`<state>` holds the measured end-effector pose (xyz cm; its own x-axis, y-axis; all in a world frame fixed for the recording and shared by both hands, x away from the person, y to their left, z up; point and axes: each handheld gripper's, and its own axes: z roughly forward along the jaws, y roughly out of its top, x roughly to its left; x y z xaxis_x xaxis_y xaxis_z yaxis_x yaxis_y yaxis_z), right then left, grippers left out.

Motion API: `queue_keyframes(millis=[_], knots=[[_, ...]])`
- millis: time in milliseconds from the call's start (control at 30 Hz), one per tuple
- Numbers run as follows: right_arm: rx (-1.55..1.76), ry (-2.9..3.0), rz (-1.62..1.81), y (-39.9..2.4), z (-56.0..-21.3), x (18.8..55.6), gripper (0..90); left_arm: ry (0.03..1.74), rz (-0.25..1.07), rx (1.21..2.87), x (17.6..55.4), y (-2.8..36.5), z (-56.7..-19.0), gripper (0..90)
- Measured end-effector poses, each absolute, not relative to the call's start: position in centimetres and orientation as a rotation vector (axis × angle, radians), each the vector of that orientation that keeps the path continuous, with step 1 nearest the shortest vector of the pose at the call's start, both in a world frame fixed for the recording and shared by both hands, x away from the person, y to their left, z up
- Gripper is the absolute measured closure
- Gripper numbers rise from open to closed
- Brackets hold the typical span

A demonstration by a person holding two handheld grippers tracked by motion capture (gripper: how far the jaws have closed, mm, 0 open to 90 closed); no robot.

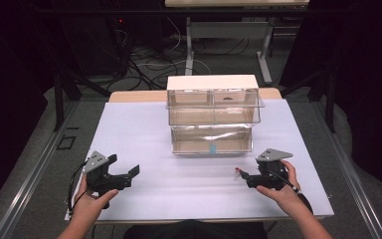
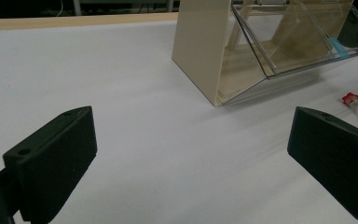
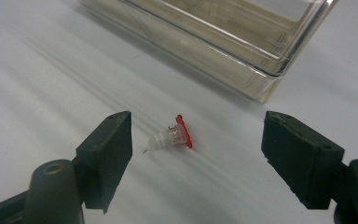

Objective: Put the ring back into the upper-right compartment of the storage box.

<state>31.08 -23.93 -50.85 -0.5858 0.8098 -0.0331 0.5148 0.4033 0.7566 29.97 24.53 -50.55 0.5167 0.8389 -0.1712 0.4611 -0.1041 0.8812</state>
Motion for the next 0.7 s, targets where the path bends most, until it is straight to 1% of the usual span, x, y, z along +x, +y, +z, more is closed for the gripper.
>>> queue_keyframes(millis=[500,700], knots=[[1.120,2.401,0.983,-23.3,-51.3,32.6,35.3,1.104,0.459,1.742,30.0,24.5,-50.7,1.6],[1.122,2.415,0.989,-23.0,-51.7,32.8,35.9,1.104,0.457,1.743,30.1,24.5,-50.7,1.6]])
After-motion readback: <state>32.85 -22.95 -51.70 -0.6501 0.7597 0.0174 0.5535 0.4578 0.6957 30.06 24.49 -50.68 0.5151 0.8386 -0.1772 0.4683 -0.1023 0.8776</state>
